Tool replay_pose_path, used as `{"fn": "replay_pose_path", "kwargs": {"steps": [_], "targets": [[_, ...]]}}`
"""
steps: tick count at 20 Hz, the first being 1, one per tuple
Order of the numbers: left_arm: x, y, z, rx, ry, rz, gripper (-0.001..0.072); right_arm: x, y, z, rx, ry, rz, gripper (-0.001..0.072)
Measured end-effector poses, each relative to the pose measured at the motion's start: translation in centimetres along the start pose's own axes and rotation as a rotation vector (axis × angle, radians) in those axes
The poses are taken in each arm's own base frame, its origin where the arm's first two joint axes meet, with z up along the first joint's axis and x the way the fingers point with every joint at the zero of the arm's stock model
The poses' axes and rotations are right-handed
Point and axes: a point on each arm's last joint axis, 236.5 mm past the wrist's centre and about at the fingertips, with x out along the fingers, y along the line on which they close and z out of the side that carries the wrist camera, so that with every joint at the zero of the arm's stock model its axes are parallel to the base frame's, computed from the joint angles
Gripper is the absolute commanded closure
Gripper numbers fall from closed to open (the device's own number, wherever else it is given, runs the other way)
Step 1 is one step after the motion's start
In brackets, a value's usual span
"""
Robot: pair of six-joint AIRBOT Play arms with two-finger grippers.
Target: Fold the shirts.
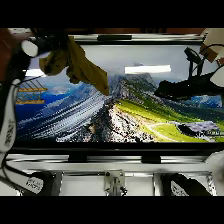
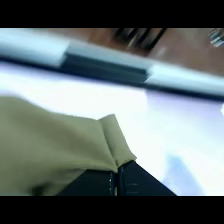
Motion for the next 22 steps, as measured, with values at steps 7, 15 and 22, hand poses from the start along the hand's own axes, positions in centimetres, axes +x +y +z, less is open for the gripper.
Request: {"fn": "replay_pose_path", "kwargs": {"steps": [7, 15, 22], "targets": [[-23.1, -18.0, 10.4, 0.2, -0.184, -0.286, 0.0655, -12.8, 1.7, 0.0, -0.204, -0.366, -0.121, 0.0291], [-24.7, -12.5, -7.2, 0.202, 0.464, -0.141, 0.0654, -13.3, 1.3, -7.1, -0.161, -0.231, -0.122, 0.0254], [-21.1, -5.7, -22.4, 0.056, 0.798, 0.009, -0.0005, -2.4, 0.1, -15.9, 0.0, 0.125, 0.031, 0.0153]]}}
